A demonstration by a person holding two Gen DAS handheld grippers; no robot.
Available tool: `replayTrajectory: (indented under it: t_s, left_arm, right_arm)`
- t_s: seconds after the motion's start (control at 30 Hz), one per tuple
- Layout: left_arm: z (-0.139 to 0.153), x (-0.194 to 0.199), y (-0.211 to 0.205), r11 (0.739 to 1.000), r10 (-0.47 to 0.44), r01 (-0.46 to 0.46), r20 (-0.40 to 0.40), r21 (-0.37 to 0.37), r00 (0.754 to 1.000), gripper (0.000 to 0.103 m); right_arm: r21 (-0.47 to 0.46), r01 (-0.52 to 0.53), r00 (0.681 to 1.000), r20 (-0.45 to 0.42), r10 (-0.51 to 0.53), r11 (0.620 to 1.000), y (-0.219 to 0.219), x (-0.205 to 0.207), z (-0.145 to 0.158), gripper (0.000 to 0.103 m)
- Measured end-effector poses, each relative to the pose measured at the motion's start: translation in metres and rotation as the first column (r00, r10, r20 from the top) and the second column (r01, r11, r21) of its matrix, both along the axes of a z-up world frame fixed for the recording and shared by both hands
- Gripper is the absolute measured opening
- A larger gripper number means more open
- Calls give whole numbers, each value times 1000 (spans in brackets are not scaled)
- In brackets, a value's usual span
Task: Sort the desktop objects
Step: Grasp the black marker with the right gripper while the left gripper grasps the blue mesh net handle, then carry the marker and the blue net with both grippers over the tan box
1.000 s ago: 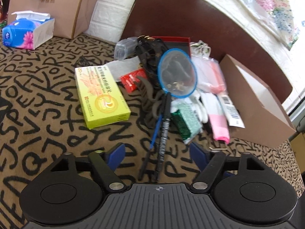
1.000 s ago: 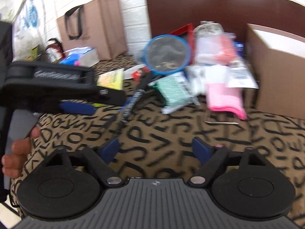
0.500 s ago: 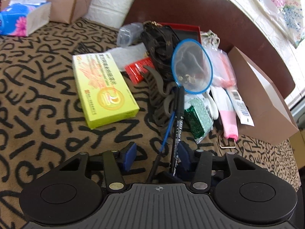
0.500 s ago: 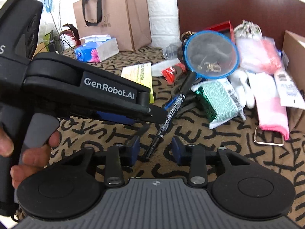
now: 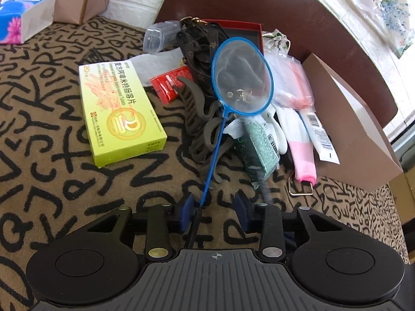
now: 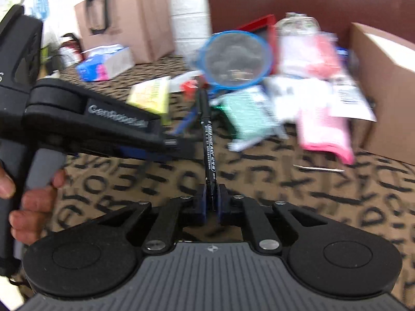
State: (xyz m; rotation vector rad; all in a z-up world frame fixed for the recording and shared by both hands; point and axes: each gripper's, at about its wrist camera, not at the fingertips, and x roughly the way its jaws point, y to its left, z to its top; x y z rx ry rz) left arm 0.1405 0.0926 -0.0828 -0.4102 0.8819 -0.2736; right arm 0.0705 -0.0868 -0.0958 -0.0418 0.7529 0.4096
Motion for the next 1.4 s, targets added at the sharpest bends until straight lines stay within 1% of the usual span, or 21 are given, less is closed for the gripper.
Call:
replayTrajectory:
  t_s: [0.13, 0.2, 0.23, 0.27, 0.3, 0.33, 0.53, 0.57, 0.6, 0.63, 0.7, 0.77, 0.87, 0.93, 0.97, 1.0, 1.03, 1.1, 1.17, 1.3, 1.4]
  left_arm:
    - [0, 6, -5, 999, -10, 10, 6, 32, 1000, 52]
    - [0, 8, -8, 999, -9, 9, 9, 47, 1000, 50]
    - [0, 9, -9, 998, -5, 4, 6, 61, 1000, 35]
    - [0, 10, -10, 997, -1, 1, 0, 77, 1000, 13]
    - [-1, 11, -10, 997, -5, 6, -16, 81, 1000, 4]
    - [-3, 11, -10, 997, -13, 15, -30, 72, 999, 0]
    - [2, -3, -16, 993, -55, 59, -38, 99, 998, 0]
    - [2, -3, -18, 992, -57, 61, -34, 109, 998, 3]
    - [1, -3, -19, 992, -62, 65, -33, 111, 998, 14]
    - [1, -2, -20, 992, -64, 66, -26, 105, 998, 23]
    - [1, 0, -22, 993, -51, 53, -18, 105, 999, 26]
    - [2, 3, -26, 993, -52, 53, -12, 104, 999, 34]
    - [1, 10, -30, 992, -45, 45, 0, 116, 999, 36]
    - [0, 14, -31, 993, -40, 40, -1, 113, 999, 35]
    - [0, 16, -32, 992, -38, 38, -2, 117, 999, 15]
    - [0, 17, -33, 990, -34, 34, -5, 138, 999, 3]
    - [0, 17, -33, 988, -35, 36, -9, 151, 999, 0]
    - [-1, 15, -30, 990, -29, 30, -14, 140, 999, 0]
    - [1, 11, -29, 990, -27, 28, -11, 141, 1000, 0]
    - [7, -2, -30, 991, -33, 32, 2, 132, 999, 0]
    - [15, -11, -31, 990, -38, 34, 25, 140, 999, 0]
  right_arm:
    - [3, 71, 997, -15, -71, 997, -29, -4, 0, 9]
    - [8, 90, 996, -25, -90, 996, -42, -7, 1, 9]
    - [9, 94, 995, -29, -94, 996, -45, -8, 0, 9]
    - [11, 97, 995, -30, -97, 995, -49, -8, -1, 9]
    - [12, 101, 994, -31, -101, 995, -50, -8, -2, 10]
    - [14, 101, 994, -31, -100, 995, -50, -7, -3, 10]
    - [12, 91, 996, -19, -90, 996, -46, 1, -3, 13]
    - [11, 90, 996, -19, -89, 996, -45, 3, -3, 14]
    - [9, 89, 996, -17, -89, 996, -44, 5, -3, 15]
    - [6, 91, 996, -17, -91, 996, -43, 8, -3, 15]
    - [6, 93, 996, -16, -93, 996, -42, 12, -3, 16]
    - [3, 95, 995, -14, -95, 995, -40, 16, -2, 17]
    - [-6, 96, 995, -11, -96, 995, -37, 21, -3, 18]
    - [-6, 98, 995, -10, -98, 995, -36, 24, -4, 19]
    - [-6, 100, 995, -10, -100, 995, -35, 25, -4, 20]
    - [-5, 103, 995, -8, -103, 995, -34, 26, -4, 20]
    - [-6, 104, 995, -5, -104, 995, -33, 27, -5, 20]
    - [-8, 101, 995, 0, -101, 995, -33, 27, -6, 19]
    - [-8, 102, 995, 3, -102, 995, -34, 26, -5, 13]
    - [7, 106, 994, -2, -106, 994, -40, 23, -4, 11]
    - [32, 94, 996, -5, -94, 995, -43, 17, -1, 10]
